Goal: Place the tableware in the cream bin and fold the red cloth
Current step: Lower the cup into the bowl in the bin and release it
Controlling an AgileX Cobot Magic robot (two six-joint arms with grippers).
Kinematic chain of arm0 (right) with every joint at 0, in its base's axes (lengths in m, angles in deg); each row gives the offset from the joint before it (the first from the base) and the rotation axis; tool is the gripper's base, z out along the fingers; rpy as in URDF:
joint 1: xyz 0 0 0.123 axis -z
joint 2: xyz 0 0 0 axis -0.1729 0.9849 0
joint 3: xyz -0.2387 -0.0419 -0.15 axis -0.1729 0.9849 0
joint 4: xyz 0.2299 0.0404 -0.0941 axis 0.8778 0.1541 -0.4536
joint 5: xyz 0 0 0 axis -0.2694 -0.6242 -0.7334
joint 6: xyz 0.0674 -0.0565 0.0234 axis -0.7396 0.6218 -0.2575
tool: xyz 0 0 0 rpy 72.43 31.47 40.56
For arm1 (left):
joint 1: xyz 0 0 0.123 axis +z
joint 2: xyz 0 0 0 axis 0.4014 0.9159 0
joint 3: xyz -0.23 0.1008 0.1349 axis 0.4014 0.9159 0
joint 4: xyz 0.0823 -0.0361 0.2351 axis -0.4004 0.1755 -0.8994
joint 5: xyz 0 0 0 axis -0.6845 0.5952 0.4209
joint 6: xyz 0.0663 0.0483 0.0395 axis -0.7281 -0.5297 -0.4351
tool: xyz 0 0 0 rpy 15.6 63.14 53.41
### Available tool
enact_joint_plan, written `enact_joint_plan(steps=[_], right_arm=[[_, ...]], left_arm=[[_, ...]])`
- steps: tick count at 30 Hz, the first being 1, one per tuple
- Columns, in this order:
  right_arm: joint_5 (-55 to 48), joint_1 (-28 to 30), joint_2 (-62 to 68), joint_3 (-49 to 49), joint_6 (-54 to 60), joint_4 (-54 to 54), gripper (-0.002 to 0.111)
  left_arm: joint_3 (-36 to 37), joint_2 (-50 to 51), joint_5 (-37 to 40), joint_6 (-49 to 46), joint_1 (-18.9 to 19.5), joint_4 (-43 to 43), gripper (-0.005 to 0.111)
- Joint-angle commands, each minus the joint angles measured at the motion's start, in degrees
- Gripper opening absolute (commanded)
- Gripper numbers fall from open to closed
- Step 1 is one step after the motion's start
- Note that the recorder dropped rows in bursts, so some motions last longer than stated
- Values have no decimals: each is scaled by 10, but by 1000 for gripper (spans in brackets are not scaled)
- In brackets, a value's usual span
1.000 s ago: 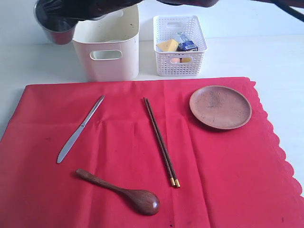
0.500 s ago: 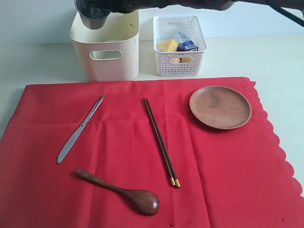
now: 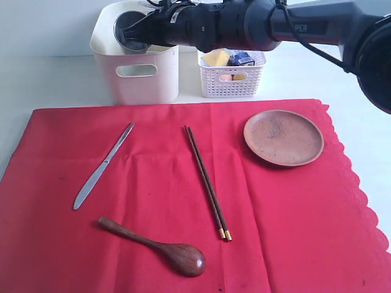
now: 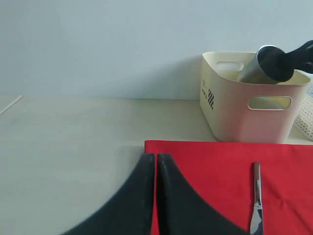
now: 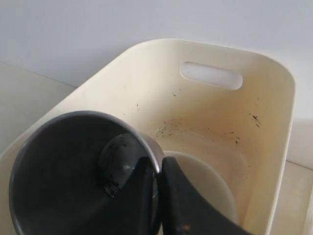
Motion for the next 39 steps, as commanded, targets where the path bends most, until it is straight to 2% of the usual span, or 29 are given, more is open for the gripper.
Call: enact_joint_plan(steps=[1, 13, 15, 23, 28, 30, 39], right_arm=[[29, 1, 6, -4, 0, -5, 0], [38, 1, 18, -4, 0, -5, 1], [38, 1, 18, -4, 0, -5, 7], [37, 1, 18, -4, 35, -5, 41], [31, 1, 3, -4, 59, -5, 56], [16, 1, -19, -4, 59, -2, 59], [-233, 1, -177, -4, 59, -1, 59]], left_arm=[[0, -4, 0, 1, 2, 4, 4], [0, -4, 0, 1, 2, 4, 4], [0, -4, 0, 1, 2, 4, 4], [0, -4, 0, 1, 2, 4, 4], [0, -4, 0, 1, 2, 4, 4], [0, -4, 0, 1, 2, 4, 4], [0, -4, 0, 1, 2, 4, 4]])
